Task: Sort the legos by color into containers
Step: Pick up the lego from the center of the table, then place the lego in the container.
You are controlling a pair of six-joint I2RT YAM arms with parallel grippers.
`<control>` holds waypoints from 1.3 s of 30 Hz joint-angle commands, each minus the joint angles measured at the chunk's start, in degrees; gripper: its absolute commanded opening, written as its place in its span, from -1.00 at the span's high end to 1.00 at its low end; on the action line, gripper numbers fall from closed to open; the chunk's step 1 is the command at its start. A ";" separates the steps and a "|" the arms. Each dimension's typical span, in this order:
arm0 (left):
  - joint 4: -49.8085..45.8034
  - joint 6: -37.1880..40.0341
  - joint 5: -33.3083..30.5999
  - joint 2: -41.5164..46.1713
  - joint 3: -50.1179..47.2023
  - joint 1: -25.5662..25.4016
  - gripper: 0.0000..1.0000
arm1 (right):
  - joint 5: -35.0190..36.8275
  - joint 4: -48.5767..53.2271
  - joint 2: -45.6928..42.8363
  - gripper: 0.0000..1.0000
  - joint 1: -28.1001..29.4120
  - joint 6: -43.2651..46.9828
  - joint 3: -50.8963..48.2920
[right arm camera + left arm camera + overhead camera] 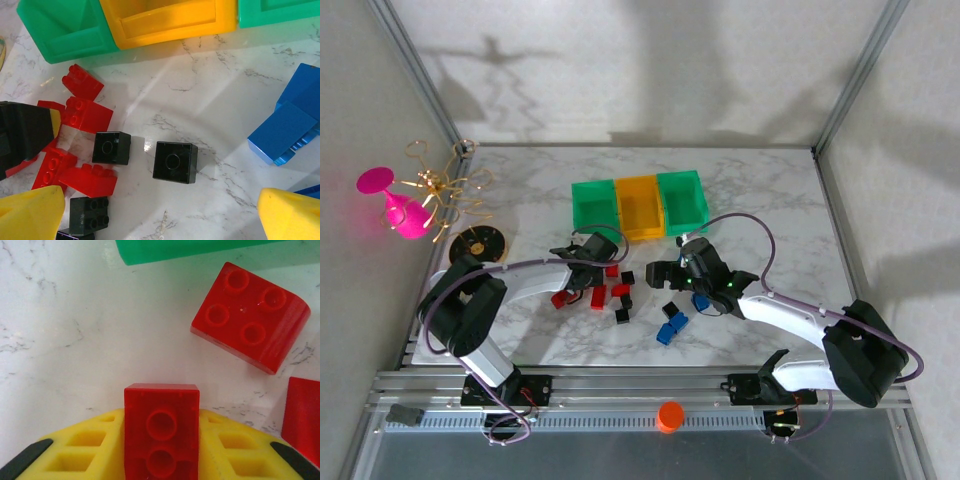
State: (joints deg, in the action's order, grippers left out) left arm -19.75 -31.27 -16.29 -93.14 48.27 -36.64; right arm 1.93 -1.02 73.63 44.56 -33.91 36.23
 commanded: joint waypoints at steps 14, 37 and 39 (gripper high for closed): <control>-4.99 1.45 -4.43 2.34 15.66 2.29 0.45 | 3.63 0.54 1.21 -0.98 -0.55 0.11 9.24; -2.81 4.00 -3.53 -24.93 41.06 9.99 0.33 | 3.02 -4.02 2.75 -0.98 -4.48 0.69 6.75; -2.88 4.11 -3.38 -25.69 41.47 9.95 0.24 | 2.97 -3.92 2.84 -0.98 -4.48 0.86 7.01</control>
State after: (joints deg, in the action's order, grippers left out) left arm -21.10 -28.03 -18.92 -117.49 87.61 -26.79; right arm 4.49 -3.88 75.83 40.32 -33.71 43.62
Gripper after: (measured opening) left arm 0.362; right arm 0.988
